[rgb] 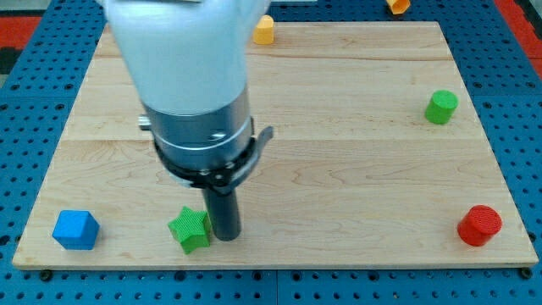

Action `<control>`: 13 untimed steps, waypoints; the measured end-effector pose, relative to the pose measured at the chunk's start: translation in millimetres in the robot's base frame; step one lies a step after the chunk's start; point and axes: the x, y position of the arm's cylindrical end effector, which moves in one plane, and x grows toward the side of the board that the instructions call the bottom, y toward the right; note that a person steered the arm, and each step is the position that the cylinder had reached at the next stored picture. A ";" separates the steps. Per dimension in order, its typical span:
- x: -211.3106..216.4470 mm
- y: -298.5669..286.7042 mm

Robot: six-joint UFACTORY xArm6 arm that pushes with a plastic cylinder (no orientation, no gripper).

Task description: Slide the green star towards up and right

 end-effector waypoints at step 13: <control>-62.9 -38.8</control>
